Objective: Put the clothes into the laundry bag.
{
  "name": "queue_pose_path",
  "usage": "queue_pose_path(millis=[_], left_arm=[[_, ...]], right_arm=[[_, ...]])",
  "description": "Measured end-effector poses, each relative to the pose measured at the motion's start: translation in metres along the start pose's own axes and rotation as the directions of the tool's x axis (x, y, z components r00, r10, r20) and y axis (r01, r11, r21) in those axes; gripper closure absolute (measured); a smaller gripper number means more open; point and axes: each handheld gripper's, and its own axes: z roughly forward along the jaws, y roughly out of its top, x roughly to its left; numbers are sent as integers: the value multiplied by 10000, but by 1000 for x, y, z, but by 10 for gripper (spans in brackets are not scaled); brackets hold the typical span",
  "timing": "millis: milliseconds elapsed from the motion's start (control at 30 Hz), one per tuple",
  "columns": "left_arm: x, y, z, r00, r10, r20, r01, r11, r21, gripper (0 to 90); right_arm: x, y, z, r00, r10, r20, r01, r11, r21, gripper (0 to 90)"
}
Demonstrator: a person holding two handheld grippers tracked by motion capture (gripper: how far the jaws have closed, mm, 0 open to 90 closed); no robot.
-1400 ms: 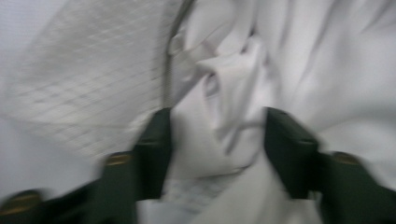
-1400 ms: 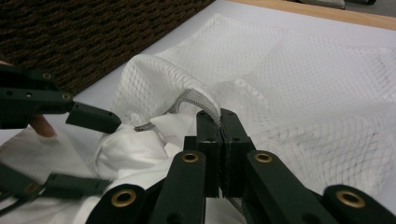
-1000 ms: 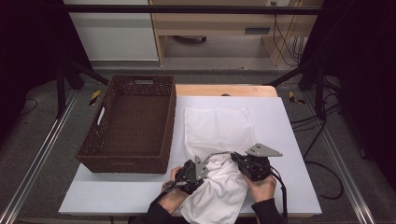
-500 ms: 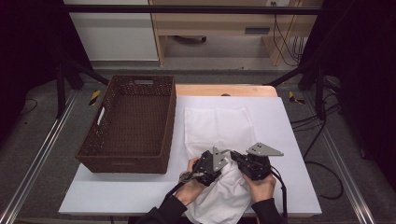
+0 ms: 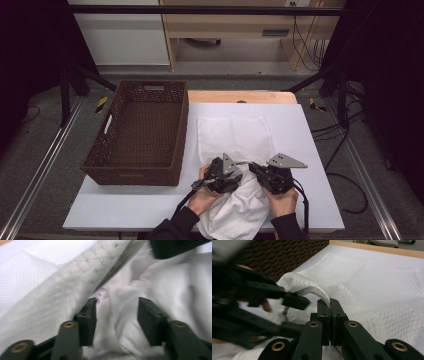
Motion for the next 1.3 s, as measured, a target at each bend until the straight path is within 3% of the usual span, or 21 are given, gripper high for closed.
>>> queue_pose_path(millis=[67, 200, 333, 433, 567, 633, 700, 800, 933, 1033, 1133, 1300], left_arm=[[0, -1, -20, 9999, 108, 28, -107, 9998, -189, 398], [-4, -11, -61, 9991, 411, 90, -406, 9978, -518, 336], [-13, -20, -79, 9988, 342, 348, -319, 9973, -669, 287], [-28, -27, -71, 9967, 231, 778, -196, 9988, -446, 268], [-46, -33, -40, 9936, 503, 1011, -548, 9976, 423, 319], [-46, -34, -29, 9935, 330, 1087, -392, 9977, 558, 412], [-43, -33, -22, 9898, -39, 1421, -37, 9986, 531, 594], [-39, -28, -23, 9855, -419, 1647, 384, 9990, 247, 785], [-35, -10, -37, 9906, -250, 1346, 317, 9984, -476, 833], [-31, 4, -35, 9961, -103, 880, 157, 9980, -618, 833], [-26, 15, -18, 9993, 76, 368, -59, 9990, -445, 827], [-17, 12, 19, 10000, -90, 22, 91, 10000, -12, 802]], right_arm=[[0, 0, 0, 10000, 8, -2, -8, 10000, 23, 885], [-3, 0, -2, 10000, -2, 12, 2, 10000, 15, 885], [-2, 0, -1, 10000, 41, -31, -40, 9999, 105, 884], [-2, 0, 0, 10000, 25, -17, -25, 9999, 143, 884], [-3, 0, 0, 10000, 31, -18, -31, 9999, 106, 884], [-3, 0, 0, 10000, 61, -26, -61, 9999, 117, 884], [-4, -1, 1, 10000, 37, 12, -38, 9999, 150, 885], [-4, -1, 1, 10000, 46, 34, -46, 9998, 210, 885], [-6, 0, 0, 10000, 85, 45, -86, 9999, 144, 885], [-5, 2, -1, 10000, 49, 37, -50, 10000, 69, 884], [-6, 4, -2, 10000, 52, 59, -51, 10000, -42, 885], [-5, 5, -4, 10000, 1, 29, -1, 10000, -80, 884]])
